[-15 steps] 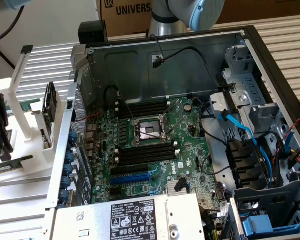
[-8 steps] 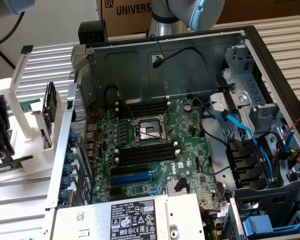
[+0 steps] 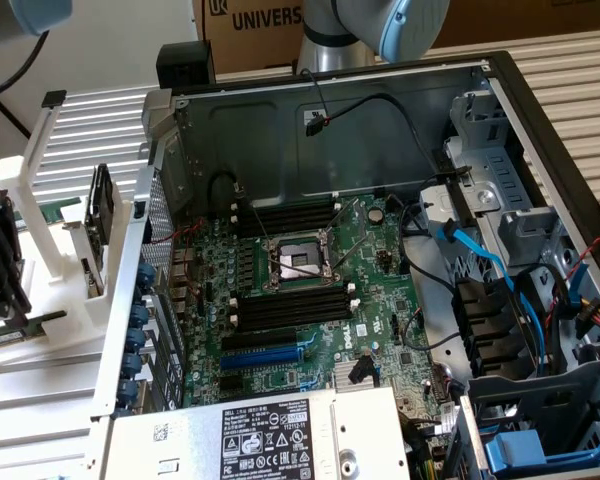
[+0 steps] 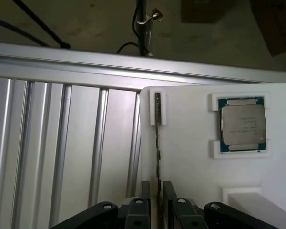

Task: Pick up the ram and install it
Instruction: 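Insert the ram into the slot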

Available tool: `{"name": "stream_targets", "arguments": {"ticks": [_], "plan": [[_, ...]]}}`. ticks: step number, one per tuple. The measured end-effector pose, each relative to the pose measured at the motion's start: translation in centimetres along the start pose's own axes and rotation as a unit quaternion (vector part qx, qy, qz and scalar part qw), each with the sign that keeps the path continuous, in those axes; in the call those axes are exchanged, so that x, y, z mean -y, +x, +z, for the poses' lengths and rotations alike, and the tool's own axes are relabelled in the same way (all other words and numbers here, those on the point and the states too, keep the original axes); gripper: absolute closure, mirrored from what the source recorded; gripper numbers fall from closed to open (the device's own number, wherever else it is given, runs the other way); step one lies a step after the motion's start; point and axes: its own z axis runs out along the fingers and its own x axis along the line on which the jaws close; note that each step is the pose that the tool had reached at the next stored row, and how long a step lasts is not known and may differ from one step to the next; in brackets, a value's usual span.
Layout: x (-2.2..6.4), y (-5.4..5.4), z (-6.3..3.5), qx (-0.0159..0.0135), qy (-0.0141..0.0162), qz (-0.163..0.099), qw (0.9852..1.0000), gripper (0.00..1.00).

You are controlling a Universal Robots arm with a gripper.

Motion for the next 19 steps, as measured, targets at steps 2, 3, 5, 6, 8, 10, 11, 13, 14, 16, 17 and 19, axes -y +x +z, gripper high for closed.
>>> {"name": "stream_targets", "arguments": {"ticks": [2,3,5,6,8,10,11,13,14,16,17,19], "plan": [[-0.01,0.00,0.01,-0.0002,-0.0001,-0.004,1.0000,0.75],[-0.02,0.00,0.03,-0.0002,-0.0001,-0.007,1.0000,0.75],[-0.04,-0.01,0.06,-0.0004,0.0000,-0.016,0.9999,0.75],[-0.04,-0.01,0.06,-0.0005,-0.0001,-0.020,0.9998,0.75],[-0.04,-0.01,0.06,-0.0006,-0.0001,-0.024,0.9997,0.75],[-0.04,-0.01,0.14,-0.0006,0.0001,-0.024,0.9997,0.75],[-0.04,-0.01,0.26,-0.0006,0.0001,-0.024,0.9997,0.75],[-0.03,-0.01,0.48,-0.0007,0.0001,-0.024,0.9997,0.75],[-0.03,-0.01,0.52,-0.0007,0.0001,-0.024,0.9997,0.75],[-0.03,-0.02,0.59,-0.0007,0.0000,-0.025,0.9997,0.75],[-0.03,-0.06,0.63,-0.0007,0.0000,-0.025,0.9997,0.75],[-0.02,-0.14,0.72,-0.0007,0.0001,-0.026,0.9997,0.75]]}}
